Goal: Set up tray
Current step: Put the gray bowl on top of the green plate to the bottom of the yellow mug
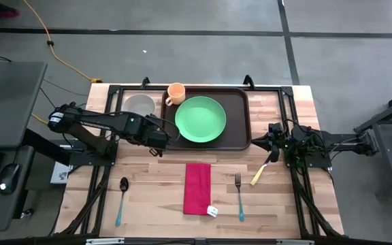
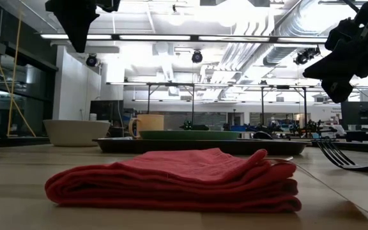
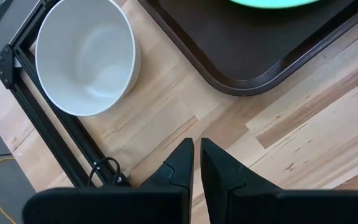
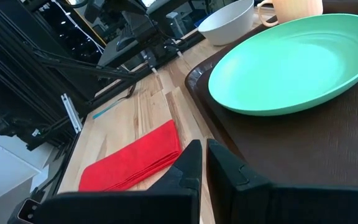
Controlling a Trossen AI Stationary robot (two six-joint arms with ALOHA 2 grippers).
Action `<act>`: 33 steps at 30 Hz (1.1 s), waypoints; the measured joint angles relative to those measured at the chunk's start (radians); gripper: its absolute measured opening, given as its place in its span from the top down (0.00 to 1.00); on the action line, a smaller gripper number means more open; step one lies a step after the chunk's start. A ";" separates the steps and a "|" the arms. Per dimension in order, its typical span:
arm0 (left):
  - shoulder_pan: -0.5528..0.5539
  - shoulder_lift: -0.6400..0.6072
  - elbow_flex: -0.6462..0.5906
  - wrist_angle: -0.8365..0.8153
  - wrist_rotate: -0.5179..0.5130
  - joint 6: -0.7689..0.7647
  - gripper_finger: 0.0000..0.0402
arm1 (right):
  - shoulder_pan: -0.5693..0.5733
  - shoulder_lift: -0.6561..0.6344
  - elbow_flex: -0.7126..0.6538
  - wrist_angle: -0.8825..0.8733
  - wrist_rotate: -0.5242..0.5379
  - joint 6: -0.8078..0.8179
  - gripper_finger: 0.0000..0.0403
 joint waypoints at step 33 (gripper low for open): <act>0.000 -0.019 -0.218 0.016 -0.061 0.210 0.43 | 0.000 0.000 0.000 0.000 0.000 0.000 1.00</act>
